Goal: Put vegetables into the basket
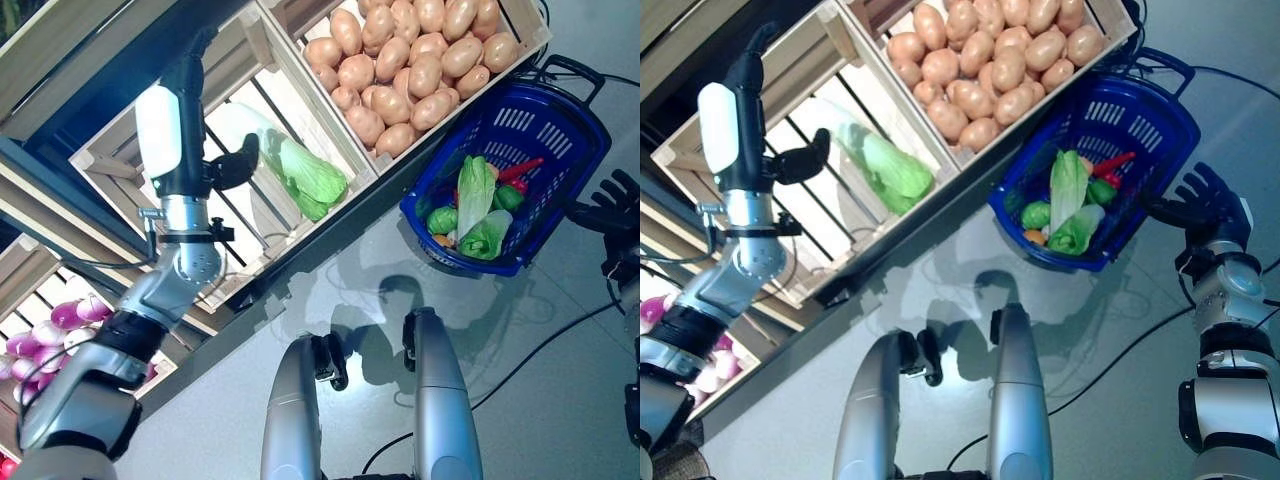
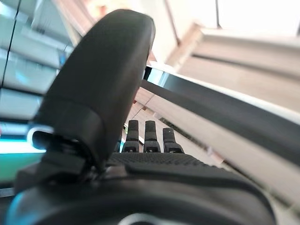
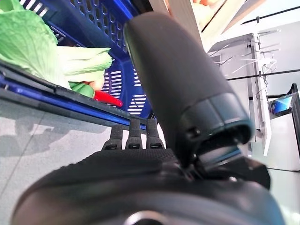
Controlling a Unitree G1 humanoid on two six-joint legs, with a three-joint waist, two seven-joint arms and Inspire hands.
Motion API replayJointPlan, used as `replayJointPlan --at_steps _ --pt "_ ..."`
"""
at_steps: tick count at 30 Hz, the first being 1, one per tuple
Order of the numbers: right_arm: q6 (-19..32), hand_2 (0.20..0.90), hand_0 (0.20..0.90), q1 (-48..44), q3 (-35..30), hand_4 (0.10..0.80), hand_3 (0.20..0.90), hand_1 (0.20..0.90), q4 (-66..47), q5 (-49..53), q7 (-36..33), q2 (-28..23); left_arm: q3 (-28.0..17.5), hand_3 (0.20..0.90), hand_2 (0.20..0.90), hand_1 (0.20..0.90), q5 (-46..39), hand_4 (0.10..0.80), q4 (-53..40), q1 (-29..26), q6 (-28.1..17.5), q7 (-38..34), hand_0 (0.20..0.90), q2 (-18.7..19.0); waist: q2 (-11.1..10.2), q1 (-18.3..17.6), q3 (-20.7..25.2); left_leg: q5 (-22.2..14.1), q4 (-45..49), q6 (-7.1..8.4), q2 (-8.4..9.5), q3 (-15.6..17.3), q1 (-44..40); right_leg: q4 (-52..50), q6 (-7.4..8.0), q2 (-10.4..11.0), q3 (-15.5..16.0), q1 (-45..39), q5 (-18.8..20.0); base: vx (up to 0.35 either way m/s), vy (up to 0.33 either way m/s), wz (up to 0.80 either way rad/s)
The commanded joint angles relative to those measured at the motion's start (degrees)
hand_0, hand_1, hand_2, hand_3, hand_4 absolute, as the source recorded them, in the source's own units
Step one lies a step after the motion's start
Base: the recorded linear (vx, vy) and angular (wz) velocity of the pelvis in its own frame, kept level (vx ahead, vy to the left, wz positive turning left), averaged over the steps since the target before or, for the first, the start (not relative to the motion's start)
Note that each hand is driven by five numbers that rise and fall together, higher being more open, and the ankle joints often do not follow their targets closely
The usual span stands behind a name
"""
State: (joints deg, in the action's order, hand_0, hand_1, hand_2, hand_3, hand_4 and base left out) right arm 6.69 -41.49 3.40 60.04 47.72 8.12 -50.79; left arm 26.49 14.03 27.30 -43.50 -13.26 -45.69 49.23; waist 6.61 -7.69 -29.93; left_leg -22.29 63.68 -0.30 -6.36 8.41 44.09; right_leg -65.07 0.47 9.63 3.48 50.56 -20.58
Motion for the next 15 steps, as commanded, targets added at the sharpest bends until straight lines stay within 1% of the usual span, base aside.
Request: replayJointPlan --at_steps 1,3,7,11,12,15 --pt "3.82 0.9 0.9 -4.45 0.65 0.8 0.9 0.9 -2.85 2.66 2.51 -3.7 0.98 0.9 0.9 0.9 5.74 0.8 3.49 -8.78 0.52 -0.38 0.9 6.84 -1.58 -0.9 2.72 -2.09 -2.6 -1.53 -0.44 3.52 -2.95 5.42 -2.33 0.5 1.19 -5.65 1.75 -0.012 0.067 -0.02" --pt "3.5 0.9 0.9 -5.49 1.32 0.8 0.9 0.9 -1.63 2.78 3.27 -4.21 4.26 0.9 0.9 0.9 6.58 0.8 5.98 -10.91 2.38 1.26 0.9 7.83 -1.2 -1.17 2.56 -2.06 -2.44 -1.53 -0.69 3.9 -2.87 5.08 -2.16 0.67 0.97 -5.27 1.76 -0.022 0.081 -0.03" --pt "3.47 0.9 0.9 -7.4 2.45 0.8 0.9 0.9 1.69 2.9 4.43 -4.61 9.26 0.9 0.9 0.9 5.92 0.8 11.91 -13.97 3.96 4.0 0.9 8.11 -0.5 -1.74 2.06 -1.95 -2.51 -1.62 -0.79 4.53 -2.7 5.01 -1.84 0.75 0.34 -4.69 2.03 -0.03 0.083 -0.07" --pt "3.26 0.9 0.9 -9.05 3.66 0.8 0.9 0.9 4.2 2.73 3.79 -4.48 14.67 0.9 0.9 0.9 11.04 0.8 14.28 -17.94 4.22 7.64 0.9 7.89 -0.15 -2.27 1.36 -1.95 -2.64 -1.66 -0.96 4.99 -2.38 5.16 -1.46 0.71 -0.14 -4.05 2.51 -0.028 0.058 -0.1" --pt "3.15 0.9 0.9 -9.53 4.12 0.8 0.9 0.9 4.9 2.22 3.93 -4.71 16.67 0.9 0.9 0.9 11.39 0.8 14.64 -19.56 4.76 8.64 0.9 7.91 -0.08 -2.49 1.16 -1.93 -2.79 -1.69 -0.98 5.14 -2.33 5.34 -1.34 0.65 -0.27 -3.9 2.7 -0.014 0.044 -0.01" --pt "3.31 0.9 0.9 -10.3 5.2 0.8 0.9 0.9 5.67 1.25 3.74 -5.22 19.8 0.9 0.9 0.9 12.08 0.8 15.08 -22.64 5.46 9.73 0.9 7.8 0.01 -2.9 0.63 -1.83 -2.81 -1.81 -1.03 5.39 -1.86 5.62 -1.09 0.55 -0.6 -3.29 3.21 -0.028 0.046 -0.02"
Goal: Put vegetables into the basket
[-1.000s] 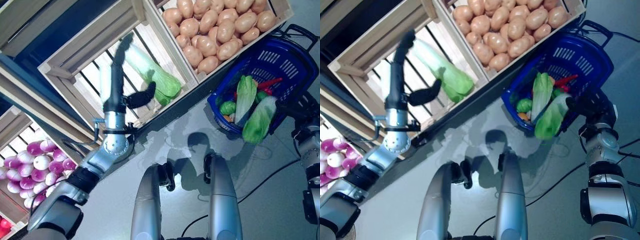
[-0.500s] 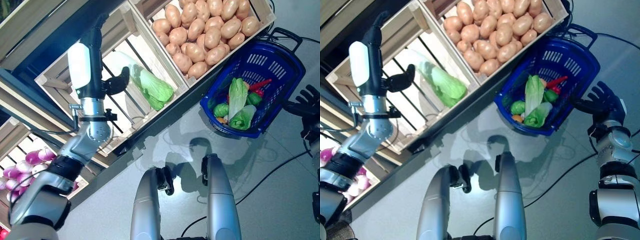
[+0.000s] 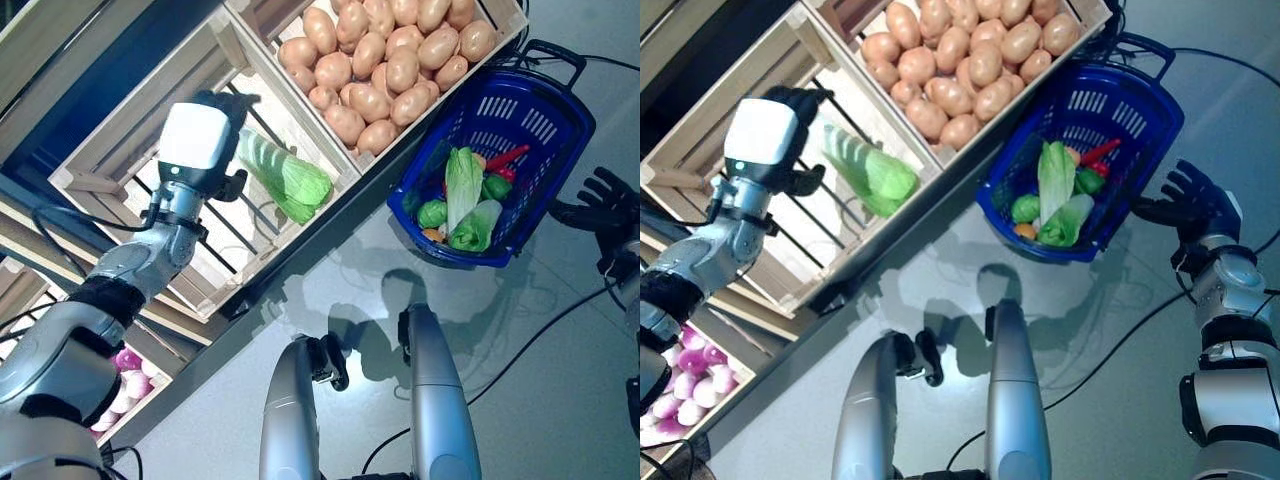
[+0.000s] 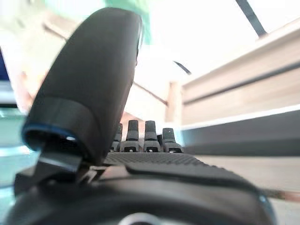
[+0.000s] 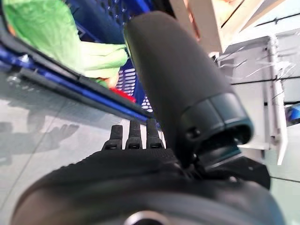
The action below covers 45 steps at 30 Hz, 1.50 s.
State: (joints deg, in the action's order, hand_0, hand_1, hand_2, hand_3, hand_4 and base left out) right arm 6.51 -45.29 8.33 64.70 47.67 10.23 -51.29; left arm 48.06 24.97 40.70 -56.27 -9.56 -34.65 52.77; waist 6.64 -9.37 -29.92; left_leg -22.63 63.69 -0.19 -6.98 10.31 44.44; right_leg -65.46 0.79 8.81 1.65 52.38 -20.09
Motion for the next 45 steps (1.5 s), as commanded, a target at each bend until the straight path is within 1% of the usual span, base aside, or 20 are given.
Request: replayJointPlan --at_steps 1,2,6,9,12,14,16,17,19,24,27,29,31,33,36,39,40,41,42,45 --pt "3.74 0.9 0.9 -6.84 0.86 0.8 0.9 0.9 1.48 1.67 1.69 -5.13 -0.26 0.9 0.9 0.9 1.06 0.8 2.08 -11.44 1.94 -0.37 0.9 4.49 0.07 -1.44 0.33 -1.48 -2.61 -2.01 -0.4 3.61 -1.77 5.99 -1.34 1.32 1.11 -4.64 2.96 -0.042 0.053 -0.05" --pt "3.95 0.9 0.9 -7.24 1.46 0.8 0.9 0.9 2.06 2.12 1.74 -5.48 1.34 0.9 0.9 0.9 1.21 0.8 2.54 -12.92 2.32 0.46 0.9 4.56 0.11 -1.66 0.17 -1.46 -2.43 -2.02 -0.5 3.71 -1.29 5.98 -1.25 1.23 1.0 -4.17 3.18 -0.034 0.043 -0.06" --pt "4.33 0.9 0.9 -8.22 2.06 0.8 0.9 0.9 3.15 2.33 1.71 -5.86 4.17 0.9 0.9 0.9 0.79 0.8 5.13 -15.85 3.86 2.18 0.9 3.6 0.19 -2.18 0.14 -1.28 -2.72 -1.95 -0.64 4.02 -0.09 6.44 -0.93 0.88 0.58 -2.88 3.61 -0.016 0.047 -0.08" --pt "4.29 0.9 0.9 -8.64 2.57 0.8 0.9 0.9 2.68 2.08 0.9 -5.47 4.99 0.9 0.9 0.9 1.11 0.8 6.45 -16.67 4.7 2.67 0.9 2.87 0.15 -2.45 0.13 -1.1 -3.03 -1.9 -0.8 4.22 0.78 7.03 -0.72 0.63 0.28 -1.96 4.09 -0.017 0.037 -0.06" --pt "4.31 0.9 0.9 -8.88 3.0 0.8 0.9 0.9 2.38 2.34 0.6 -5.33 5.57 0.9 0.9 0.9 2.46 0.8 7.28 -17.5 3.61 3.03 0.9 2.52 0.1 -2.56 0.13 -1.09 -2.83 -1.91 -0.88 4.25 1.75 7.03 -0.63 0.47 0.03 -1.0 4.33 -0.023 0.024 -0.11" --pt "4.64 0.9 0.9 -8.98 3.63 0.8 0.9 0.9 1.81 2.75 1.42 -5.43 8.12 0.9 0.9 0.9 5.16 0.8 8.01 -19.62 4.28 6.47 0.9 2.27 0.1 -2.9 0.13 -1.17 -2.33 -1.92 -1.08 4.28 3.33 6.68 -0.51 0.21 -0.51 0.62 4.56 -0.032 0.022 -0.02" --pt "5.04 0.9 0.9 -9.28 3.99 0.8 0.9 0.9 1.56 3.14 1.78 -5.38 9.47 0.9 0.9 0.9 5.52 0.8 8.52 -20.54 5.1 8.22 0.9 2.16 0.08 -2.96 0.13 -1.32 -2.03 -1.94 -1.09 4.3 4.01 6.52 -0.45 0.14 -0.65 1.27 4.58 -0.016 0.01 0.0" --pt "5.26 0.9 0.9 -9.7 4.58 0.8 0.9 0.9 0.92 3.46 2.18 -5.51 10.83 0.9 0.9 0.9 5.4 0.8 8.78 -21.31 6.11 10.03 0.9 2.21 0.06 -2.98 0.13 -1.49 -1.59 -2.01 -1.12 4.34 4.88 6.27 -0.4 0.14 -0.73 2.12 4.62 -0.034 0.013 -0.01" --pt "5.63 0.9 0.9 -9.89 5.17 0.8 0.9 0.9 -0.07 3.82 2.53 -5.45 11.76 0.9 0.9 0.9 4.03 0.8 9.32 -21.94 8.65 13.3 0.9 2.28 -0.01 -3.0 0.13 -1.72 -0.8 -2.03 -1.17 4.29 6.03 5.72 -0.31 0.03 -0.91 3.26 4.65 -0.027 0.01 -0.05" --pt "5.71 0.9 0.9 -9.4 5.76 0.8 0.9 0.9 -3.52 4.3 2.16 -4.46 11.09 0.9 0.9 0.9 0.94 0.8 12.27 -21.91 12.98 17.92 0.9 1.74 -0.48 -3.01 0.13 -2.11 -0.29 -2.02 -1.23 4.19 7.94 5.16 -0.06 -0.36 -1.19 5.16 4.49 -0.003 0.002 -0.01" --pt "5.55 0.9 0.9 -8.74 5.59 0.8 0.9 0.9 -4.51 4.3 1.97 -4.14 10.05 0.9 0.9 0.9 -0.76 0.8 13.34 -21.13 14.33 18.74 0.9 1.49 -0.59 -2.88 0.13 -2.03 -0.63 -1.9 -1.2 4.23 8.14 5.55 0.09 -0.37 -1.18 5.3 4.63 0.0 0.0 0.0" --pt "5.51 0.9 0.9 -8.26 5.41 0.8 0.9 0.9 -5.0 4.4 1.6 -3.86 9.1 0.9 0.9 0.9 0.33 0.8 14.22 -20.23 12.94 19.63 0.9 1.4 -0.65 -2.7 0.13 -1.96 -0.99 -1.85 -1.09 4.23 8.21 6.02 0.2 -0.38 -1.13 5.31 4.8 -0.007 0.003 0.02" --pt "5.4 0.9 0.9 -8.39 5.57 0.8 0.9 0.9 -5.38 4.5 1.08 -3.77 8.72 0.9 0.9 0.9 0.14 0.8 14.63 -19.6 13.1 21.2 0.9 1.04 -0.64 -2.6 0.13 -1.79 -1.23 -1.76 -0.98 4.12 8.6 6.15 0.22 -0.43 -1.17 5.71 4.9 -0.011 0.017 0.0" --pt "5.25 0.9 0.9 -8.61 5.66 0.8 0.9 0.9 -5.51 4.49 1.0 -3.66 8.31 0.9 0.9 0.9 -4.23 0.8 15.16 -19.05 15.07 22.13 0.9 0.84 -0.7 -2.45 0.13 -1.66 -1.2 -1.69 -0.98 4.05 9.3 6.16 0.32 -0.45 -1.13 6.32 5.08 -0.011 0.015 0.0" --pt "5.24 0.9 0.9 -7.96 5.42 0.8 0.9 0.9 -5.89 4.26 0.59 -2.69 5.56 0.9 0.9 0.9 -9.57 0.8 16.42 -18.43 15.66 18.87 0.9 0.13 -1.07 -2.17 0.13 -1.73 -1.23 -1.83 -1.0 4.07 9.67 6.2 0.4 -0.51 -1.01 6.61 5.07 0.0 0.0 0.0" --pt "5.41 0.9 0.9 -7.31 5.24 0.8 0.9 0.9 -5.96 4.47 0.28 -1.91 2.29 0.9 0.9 0.9 -11.43 0.8 17.15 -17.67 12.47 12.32 0.9 -0.36 -1.54 -1.93 0.13 -1.68 -1.39 -1.84 -1.01 3.92 9.64 6.49 0.39 -0.64 -0.82 6.34 5.08 -0.005 -0.013 0.0" --pt "5.42 0.9 0.9 -6.57 4.86 0.8 0.9 0.9 -6.31 4.82 0.08 -1.57 0.14 0.9 0.9 0.9 -10.91 0.8 16.82 -17.35 9.29 6.09 0.9 -0.37 -1.91 -1.75 0.13 -1.62 -1.61 -1.82 -1.01 3.8 9.56 6.62 0.36 -0.72 -0.72 6.18 5.07 -0.013 -0.04 0.0" --pt "5.71 0.9 0.9 -5.76 4.51 0.8 0.9 0.9 -6.64 4.92 -0.11 -1.16 -1.1 0.9 0.9 0.9 -9.92 0.8 16.62 -17.05 7.45 3.16 0.9 -0.43 -2.1 -1.69 0.13 -1.62 -1.63 -1.83 -0.97 3.67 9.51 6.63 0.31 -0.79 -0.66 6.05 5.03 -0.009 -0.07 -0.02" --pt "6.6 0.9 0.9 -3.36 3.3 0.8 0.9 0.9 -7.49 5.05 -0.25 -0.18 -3.43 0.9 0.9 0.9 -6.92 0.8 15.73 -16.42 2.71 -4.69 0.9 -0.15 -2.56 -1.46 0.13 -1.66 -1.61 -1.83 -0.98 3.37 9.43 6.6 0.26 -0.95 -0.47 5.84 4.98 -0.005 -0.072 -0.04" --pt "8.21 0.9 0.9 0.44 1.54 0.8 0.9 0.9 -8.79 5.05 -0.36 1.53 -6.39 0.9 0.9 0.9 -1.71 0.8 13.86 -14.14 -4.26 -15.57 0.9 0.41 -3.2 -0.91 0.13 -1.64 -1.96 -1.75 -0.9 2.91 9.08 7.08 0.13 -1.16 0.0 5.11 5.05 -0.002 -0.064 -0.03"
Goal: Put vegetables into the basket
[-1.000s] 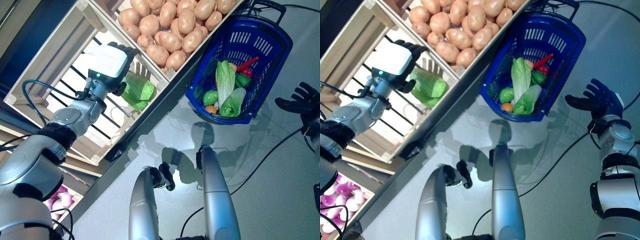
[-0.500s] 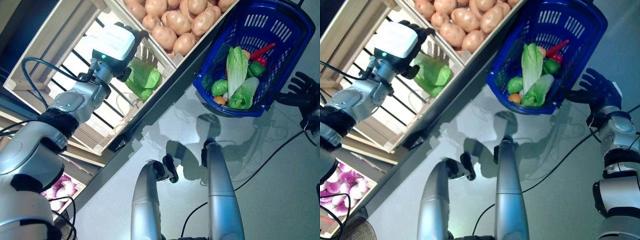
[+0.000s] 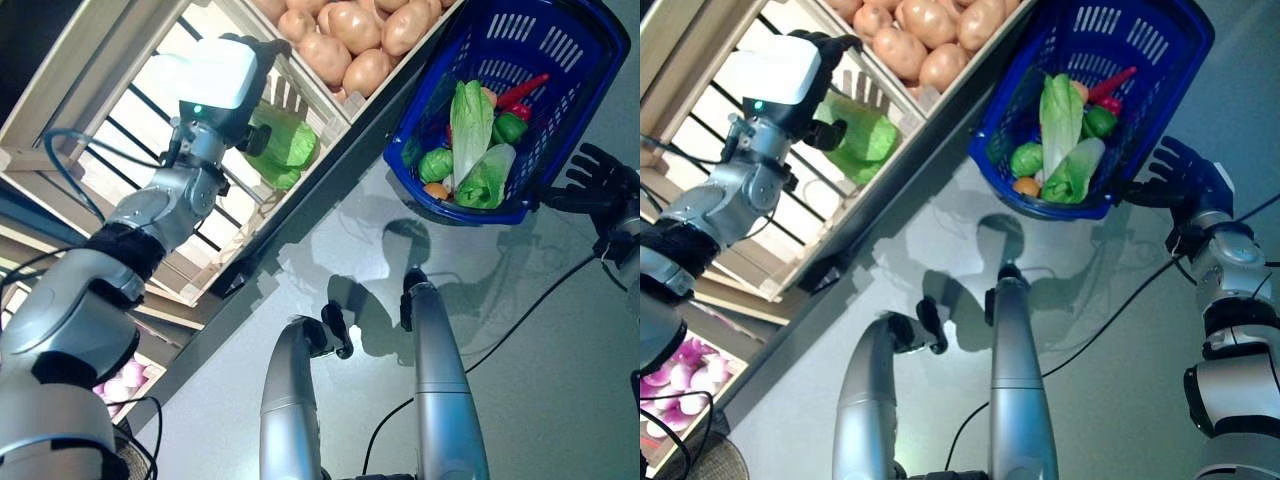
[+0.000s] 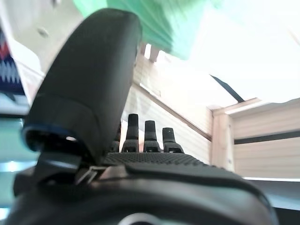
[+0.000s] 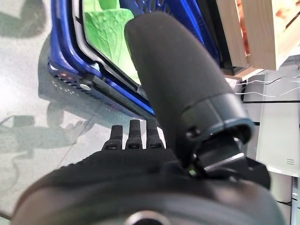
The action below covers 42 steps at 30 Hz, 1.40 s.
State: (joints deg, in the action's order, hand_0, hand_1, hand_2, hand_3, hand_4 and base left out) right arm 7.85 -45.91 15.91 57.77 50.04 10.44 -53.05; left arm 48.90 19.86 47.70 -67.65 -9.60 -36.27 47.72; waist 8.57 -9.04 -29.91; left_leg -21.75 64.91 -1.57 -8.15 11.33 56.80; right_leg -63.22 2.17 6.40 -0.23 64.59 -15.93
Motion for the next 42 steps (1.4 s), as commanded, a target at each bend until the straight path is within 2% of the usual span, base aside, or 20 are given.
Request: replayJointPlan --at_steps 1,4,8,13,21,24,27,33,42 --pt "7.08 0.9 0.9 1.88 -6.41 0.8 0.9 0.9 -2.04 2.76 -0.62 3.72 -8.24 0.9 0.9 0.9 5.66 0.8 6.0 -1.9 -6.27 -17.61 0.9 5.66 -5.33 -0.96 0.12 -2.59 -3.13 -0.37 0.27 1.75 -3.37 4.88 -1.34 1.27 2.09 -7.34 0.84 0.003 -0.044 0.01" --pt "7.57 0.9 0.9 3.39 -7.14 0.8 0.9 0.9 -1.85 2.88 -0.76 4.45 -11.22 0.9 0.9 0.9 8.07 0.8 4.14 0.87 -8.9 -24.23 0.9 5.85 -5.56 -0.13 0.12 -2.7 -2.92 -0.32 0.5 1.35 -3.59 4.72 -1.54 1.45 2.59 -7.86 0.7 0.008 -0.037 -0.02" --pt "7.81 0.9 0.9 3.88 -7.31 0.8 0.9 0.9 -1.1 3.38 -0.98 5.15 -14.5 0.9 0.9 0.9 7.77 0.8 3.62 3.91 -9.19 -28.44 0.9 5.85 -5.83 0.78 0.12 -2.97 -1.81 -0.39 0.64 0.61 -3.1 3.81 -1.67 1.88 3.16 -7.8 0.41 0.001 -0.026 0.01" --pt "7.16 0.9 0.9 4.01 -7.43 0.8 0.9 0.9 -1.31 2.84 -1.82 5.73 -15.95 0.9 0.9 0.9 9.12 0.8 3.12 6.04 -9.71 -28.27 0.9 6.87 -5.93 1.47 0.12 -3.25 -1.06 -0.4 0.69 0.08 -3.1 2.97 -1.68 2.24 3.63 -7.94 0.06 0.002 -0.014 0.05" --pt "6.94 0.9 0.9 4.84 -7.55 0.8 0.9 0.9 -0.19 1.15 -1.71 5.82 -15.44 0.9 0.9 0.9 9.07 0.8 1.93 7.62 -10.51 -25.83 0.9 7.92 -5.16 1.46 0.12 -3.01 -2.43 -0.15 0.82 0.58 -6.1 3.75 -1.45 2.73 3.57 -10.67 -0.28 0.022 0.01 0.01" --pt "6.92 0.9 0.9 5.1 -7.66 0.8 0.9 0.9 0.93 1.17 -0.98 5.34 -15.24 0.9 0.9 0.9 8.55 0.8 1.84 7.92 -10.02 -23.2 0.9 8.81 -4.71 1.39 0.12 -2.73 -3.37 0.03 0.95 0.88 -7.89 4.49 -1.28 2.9 3.55 -12.32 -0.22 0.046 0.015 0.01" --pt "6.22 0.9 0.9 5.19 -7.98 0.8 0.9 0.9 1.19 0.86 -0.13 4.24 -13.62 0.9 0.9 0.9 8.27 0.8 1.82 8.19 -10.68 -16.53 0.9 10.02 -4.23 0.98 0.12 -2.35 -4.5 0.16 0.89 1.36 -9.47 5.55 -1.15 3.09 3.36 -13.66 0.04 0.05 0.034 -0.01" --pt "5.65 0.9 0.9 4.23 -7.4 0.8 0.9 0.9 2.69 0.0 1.14 2.95 -10.74 0.9 0.9 0.9 5.28 0.8 3.74 7.59 -11.93 -8.67 0.9 10.13 -3.29 0.46 0.12 -1.92 -4.78 0.15 0.97 1.89 -9.53 5.62 -1.19 3.3 3.01 -13.38 0.23 0.021 0.035 -0.01" --pt "3.88 0.9 0.9 0.11 -4.51 0.8 0.9 0.9 4.69 2.42 2.5 2.05 -1.93 0.9 0.9 0.9 6.14 0.8 4.69 1.58 -11.2 5.66 0.9 8.33 -2.35 -0.65 0.12 -2.13 -3.46 -0.21 0.48 2.55 -6.22 4.06 -1.19 3.25 2.04 -9.42 0.17 -0.017 0.017 -0.03"
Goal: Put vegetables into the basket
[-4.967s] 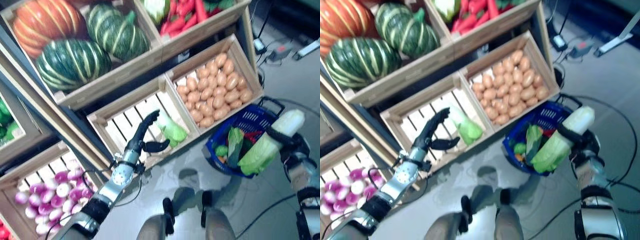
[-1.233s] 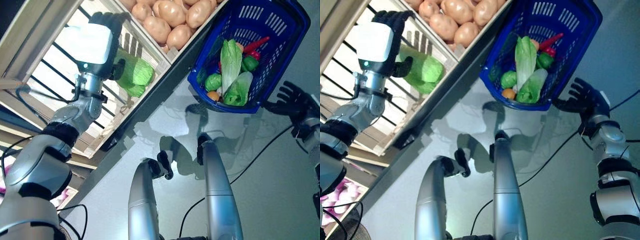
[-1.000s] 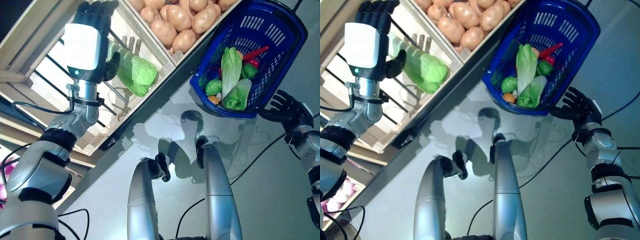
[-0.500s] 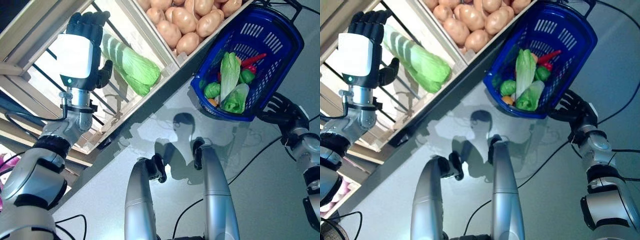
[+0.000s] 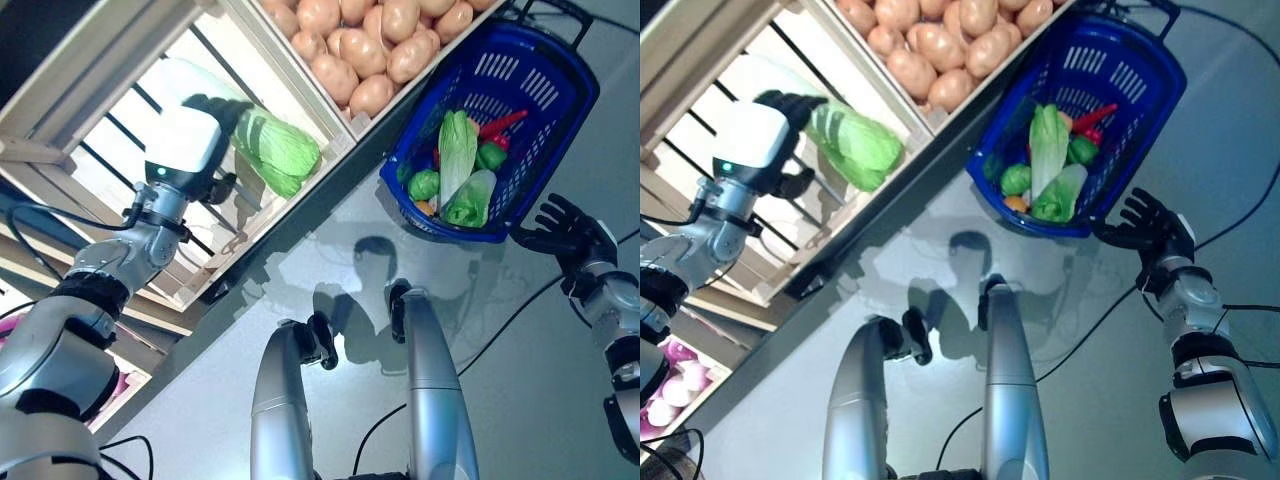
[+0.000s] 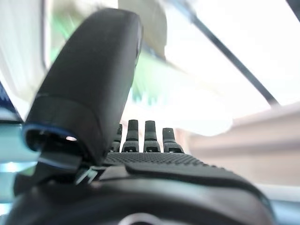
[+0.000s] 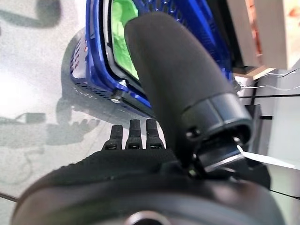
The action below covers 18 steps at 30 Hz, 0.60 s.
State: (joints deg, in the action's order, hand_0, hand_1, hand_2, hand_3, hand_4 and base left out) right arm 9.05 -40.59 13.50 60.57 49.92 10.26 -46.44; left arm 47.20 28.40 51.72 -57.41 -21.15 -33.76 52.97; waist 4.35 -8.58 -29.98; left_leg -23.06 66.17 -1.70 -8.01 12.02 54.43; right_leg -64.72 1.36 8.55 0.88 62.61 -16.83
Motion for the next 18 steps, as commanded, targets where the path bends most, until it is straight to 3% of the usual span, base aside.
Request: replayJointPlan --at_steps 1,6,15,18 --pt "2.97 0.9 0.9 -5.49 -2.16 0.8 0.9 0.9 1.86 2.27 2.84 -4.53 1.78 0.9 0.9 0.9 -2.58 0.8 0.35 -9.91 1.71 5.54 0.9 2.82 2.05 -1.4 0.19 -0.75 -4.65 -0.06 0.33 2.0 -3.24 5.55 -0.25 0.93 0.63 -6.81 1.18 -0.018 0.051 0.01" --pt "2.68 0.9 0.9 -7.44 -1.09 0.8 0.9 0.9 1.37 1.51 2.66 -5.51 5.97 0.9 0.9 0.9 -4.24 0.8 0.59 -14.18 4.78 8.43 0.9 1.82 2.36 -2.24 0.19 -0.57 -4.06 -0.07 0.19 2.33 -0.97 4.97 -0.13 0.59 -0.26 -4.23 1.57 -0.016 0.038 -0.04" --pt "3.16 0.9 0.9 -6.83 -0.14 0.8 0.9 0.9 0.93 1.46 1.89 -5.54 9.11 0.9 0.9 0.9 -1.77 0.8 6.4 -22.45 11.53 -0.56 0.9 -1.65 0.72 -3.42 0.19 -0.47 -1.86 -0.51 -0.55 1.84 5.38 3.61 -0.33 -0.44 -0.77 1.98 2.51 -0.024 -0.014 -0.01" --pt "3.43 0.9 0.9 -5.84 -0.34 0.8 0.9 0.9 0.88 2.12 2.02 -5.05 9.53 0.9 0.9 0.9 0.96 0.8 7.82 -22.9 11.36 -1.01 0.9 -2.29 0.16 -3.51 0.19 -0.39 -1.56 -0.4 -0.6 1.43 6.46 3.46 -0.37 -0.74 -0.58 2.85 2.69 -0.023 -0.044 0.03"
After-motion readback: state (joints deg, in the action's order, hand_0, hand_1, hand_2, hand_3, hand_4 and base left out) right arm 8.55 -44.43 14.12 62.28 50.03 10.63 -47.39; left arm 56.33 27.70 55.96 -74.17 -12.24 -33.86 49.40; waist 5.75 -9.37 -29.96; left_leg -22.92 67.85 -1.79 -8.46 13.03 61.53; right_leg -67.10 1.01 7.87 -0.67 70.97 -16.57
